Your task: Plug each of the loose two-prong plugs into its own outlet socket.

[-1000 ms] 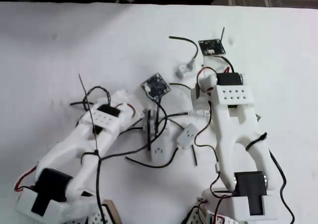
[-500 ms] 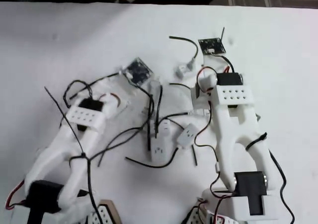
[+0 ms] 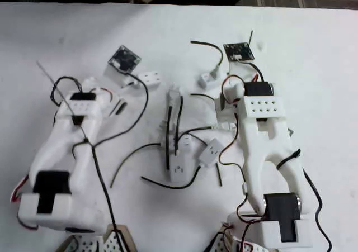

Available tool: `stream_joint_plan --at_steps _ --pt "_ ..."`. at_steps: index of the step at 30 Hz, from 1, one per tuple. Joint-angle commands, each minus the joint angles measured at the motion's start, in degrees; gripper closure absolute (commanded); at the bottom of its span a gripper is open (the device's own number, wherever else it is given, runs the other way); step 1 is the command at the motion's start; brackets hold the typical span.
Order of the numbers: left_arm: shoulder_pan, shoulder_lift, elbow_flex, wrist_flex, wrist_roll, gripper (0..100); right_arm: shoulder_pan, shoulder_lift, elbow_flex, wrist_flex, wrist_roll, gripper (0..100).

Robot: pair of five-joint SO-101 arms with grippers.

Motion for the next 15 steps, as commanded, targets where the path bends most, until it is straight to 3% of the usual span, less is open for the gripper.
stream_joint_plan --at_steps 1,8,15 --pt "-1.9 7.9 -10.1 0.5 0.6 77 0.4 -0.4 -0.3 -0.7 -0.1 98.0" --pt "-2.2 20.2 -28.8 15.2 0.5 78 0.4 -0.4 -0.3 -0.7 -0.1 98.0" --pt "-2.2 28.7 -39.6 20.7 0.4 87 0.4 -0.4 -0.3 -0.7 -0.1 98.0"
